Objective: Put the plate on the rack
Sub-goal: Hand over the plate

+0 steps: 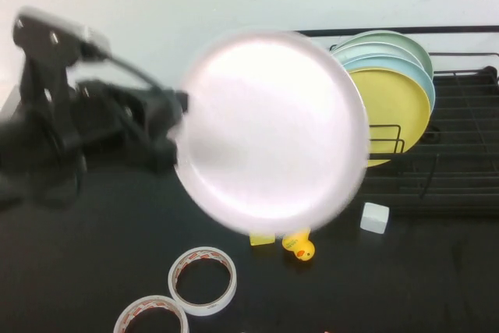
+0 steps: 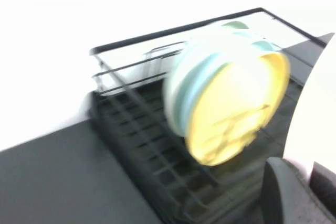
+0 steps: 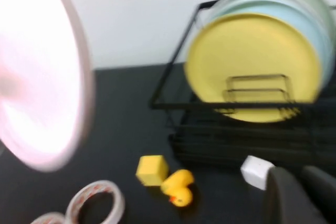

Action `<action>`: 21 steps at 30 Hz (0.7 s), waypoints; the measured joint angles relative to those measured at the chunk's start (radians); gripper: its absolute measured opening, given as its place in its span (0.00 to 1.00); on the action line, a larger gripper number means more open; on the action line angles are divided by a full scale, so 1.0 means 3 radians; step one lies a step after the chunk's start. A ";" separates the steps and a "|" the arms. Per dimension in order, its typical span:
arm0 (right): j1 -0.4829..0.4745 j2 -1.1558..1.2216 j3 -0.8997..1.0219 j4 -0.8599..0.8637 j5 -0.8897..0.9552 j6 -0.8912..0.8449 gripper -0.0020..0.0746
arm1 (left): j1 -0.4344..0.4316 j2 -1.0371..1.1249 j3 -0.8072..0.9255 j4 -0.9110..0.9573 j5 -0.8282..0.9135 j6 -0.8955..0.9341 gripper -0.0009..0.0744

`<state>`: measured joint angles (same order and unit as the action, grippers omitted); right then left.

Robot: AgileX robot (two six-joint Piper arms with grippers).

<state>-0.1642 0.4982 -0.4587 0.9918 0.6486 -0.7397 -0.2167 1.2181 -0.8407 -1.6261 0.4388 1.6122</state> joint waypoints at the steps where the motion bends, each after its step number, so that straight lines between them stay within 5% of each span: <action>1: 0.0000 0.0181 -0.0155 0.0049 0.0103 -0.0136 0.15 | -0.0078 -0.0075 0.0101 -0.0085 -0.0018 0.0166 0.01; 9: 0.0000 0.1210 -0.1117 0.0509 0.1035 -0.1134 0.63 | -0.0574 -0.0328 0.0458 -0.0204 -0.0078 0.0521 0.01; 15: 0.0072 0.1695 -0.1510 0.0628 0.1594 -0.1510 0.68 | -0.0748 -0.0330 0.0470 -0.0233 -0.0109 0.0575 0.01; 21: 0.0495 0.1903 -0.1615 0.0628 0.1650 -0.1726 0.69 | -0.0785 -0.0330 0.0470 -0.0235 -0.0113 0.0664 0.01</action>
<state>-0.0157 1.0691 -0.9431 1.1802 1.1437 -1.2576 -0.4522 1.1190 -0.6998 -1.6965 0.4048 1.8113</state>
